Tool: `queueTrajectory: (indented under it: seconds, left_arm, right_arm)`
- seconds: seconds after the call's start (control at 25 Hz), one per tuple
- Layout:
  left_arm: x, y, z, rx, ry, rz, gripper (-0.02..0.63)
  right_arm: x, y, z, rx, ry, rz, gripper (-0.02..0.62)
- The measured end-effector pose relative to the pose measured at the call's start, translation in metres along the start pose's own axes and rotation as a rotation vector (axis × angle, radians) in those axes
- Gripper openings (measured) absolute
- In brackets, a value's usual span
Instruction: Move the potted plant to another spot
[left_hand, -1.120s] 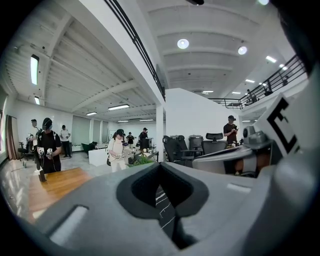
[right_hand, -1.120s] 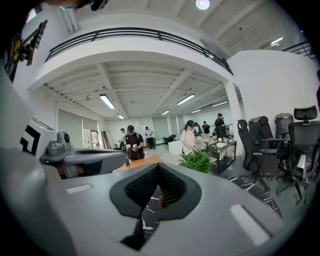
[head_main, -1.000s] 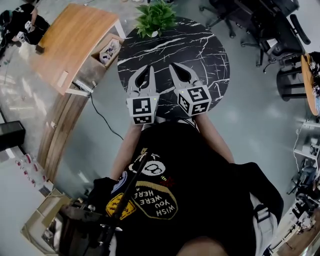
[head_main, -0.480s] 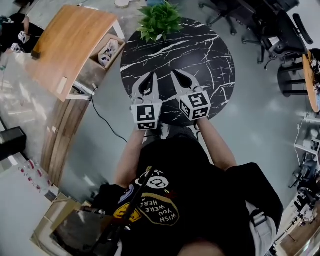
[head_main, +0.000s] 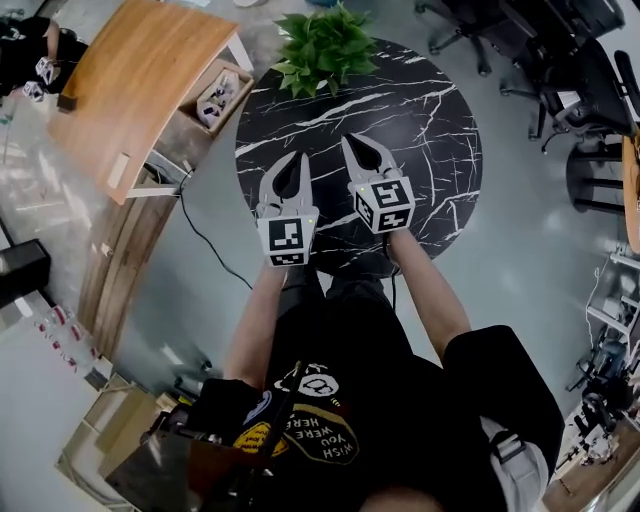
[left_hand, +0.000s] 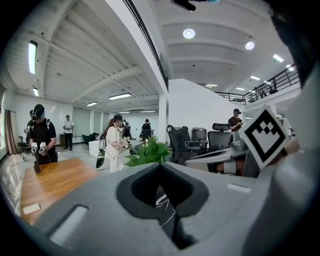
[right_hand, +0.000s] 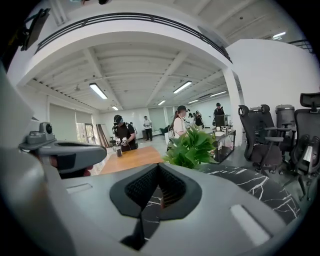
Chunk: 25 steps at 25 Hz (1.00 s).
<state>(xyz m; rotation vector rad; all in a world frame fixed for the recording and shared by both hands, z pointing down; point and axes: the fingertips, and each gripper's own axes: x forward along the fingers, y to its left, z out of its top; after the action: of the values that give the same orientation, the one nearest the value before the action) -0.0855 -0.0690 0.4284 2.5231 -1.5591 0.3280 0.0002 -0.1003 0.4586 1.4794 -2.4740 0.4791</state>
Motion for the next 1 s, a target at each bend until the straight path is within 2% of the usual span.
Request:
queueTrajectory:
  seconds: [0.12, 0.32, 0.44, 0.52, 0.72, 0.88, 1.0]
  left_arm:
    - [0.020, 0.008, -0.009, 0.006, 0.009, 0.014, 0.005]
    - [0.035, 0.022, -0.031, -0.027, 0.041, -0.006, 0.005]
    - [0.039, 0.031, -0.051, -0.061, 0.073, -0.026, 0.005]
    - [0.041, 0.037, -0.063, -0.073, 0.089, -0.038, 0.005]
    - [0.043, 0.051, -0.094, -0.100, 0.131, -0.054, 0.005]
    - [0.044, 0.056, -0.105, -0.129, 0.145, -0.063, 0.005]
    - [0.047, 0.058, -0.111, -0.134, 0.154, -0.072, 0.005]
  right_arm:
    - [0.038, -0.022, -0.016, -0.007, 0.024, -0.011, 0.016]
    - [0.120, -0.050, -0.046, 0.016, 0.058, -0.026, 0.321]
    - [0.172, -0.071, -0.064, 0.013, 0.051, -0.048, 0.438]
    - [0.204, -0.087, -0.075, 0.006, 0.047, -0.071, 0.480]
    - [0.258, -0.104, -0.098, -0.025, 0.076, -0.057, 0.518]
    - [0.281, -0.106, -0.107, -0.030, 0.081, -0.032, 0.520]
    - [0.296, -0.105, -0.113, -0.095, 0.105, -0.051, 0.518]
